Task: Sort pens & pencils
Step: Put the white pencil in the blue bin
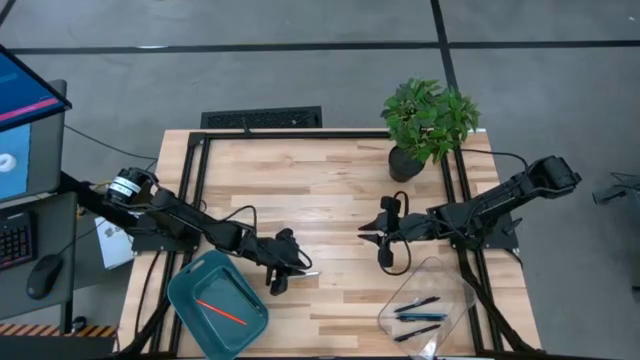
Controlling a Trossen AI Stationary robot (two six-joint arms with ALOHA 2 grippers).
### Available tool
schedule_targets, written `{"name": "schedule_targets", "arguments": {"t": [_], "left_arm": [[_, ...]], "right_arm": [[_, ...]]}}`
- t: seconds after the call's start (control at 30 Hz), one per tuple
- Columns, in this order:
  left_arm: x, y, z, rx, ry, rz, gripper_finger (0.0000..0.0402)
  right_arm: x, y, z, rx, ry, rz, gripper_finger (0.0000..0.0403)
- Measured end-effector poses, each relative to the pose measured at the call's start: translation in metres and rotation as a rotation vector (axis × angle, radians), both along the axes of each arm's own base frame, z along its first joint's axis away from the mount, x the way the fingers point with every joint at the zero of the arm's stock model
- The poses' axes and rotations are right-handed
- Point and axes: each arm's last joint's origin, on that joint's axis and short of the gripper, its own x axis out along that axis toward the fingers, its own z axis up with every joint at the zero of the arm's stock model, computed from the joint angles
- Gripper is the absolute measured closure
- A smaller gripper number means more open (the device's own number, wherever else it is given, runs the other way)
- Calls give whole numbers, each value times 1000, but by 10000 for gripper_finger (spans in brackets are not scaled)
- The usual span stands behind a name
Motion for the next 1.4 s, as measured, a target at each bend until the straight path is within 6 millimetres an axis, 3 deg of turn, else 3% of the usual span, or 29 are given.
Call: {"name": "schedule_targets", "arguments": {"t": [0.23, 0.4, 0.57, 1.4], "left_arm": [[4, 0, -14, 15, 30, 48, 308], [25, -9, -34, 17, 124, -6, 308], [39, -15, -31, 34, 123, -45, 308], [30, -21, -41, 98, 209, 153, 308]], "right_arm": [[0, 0, 0, 0, 0, 0, 290], [0, 0, 0, 1, -4, 0, 290], [0, 0, -1, 0, 5, 1, 290], [-1, 2, -1, -1, 10, 11, 290]]}}
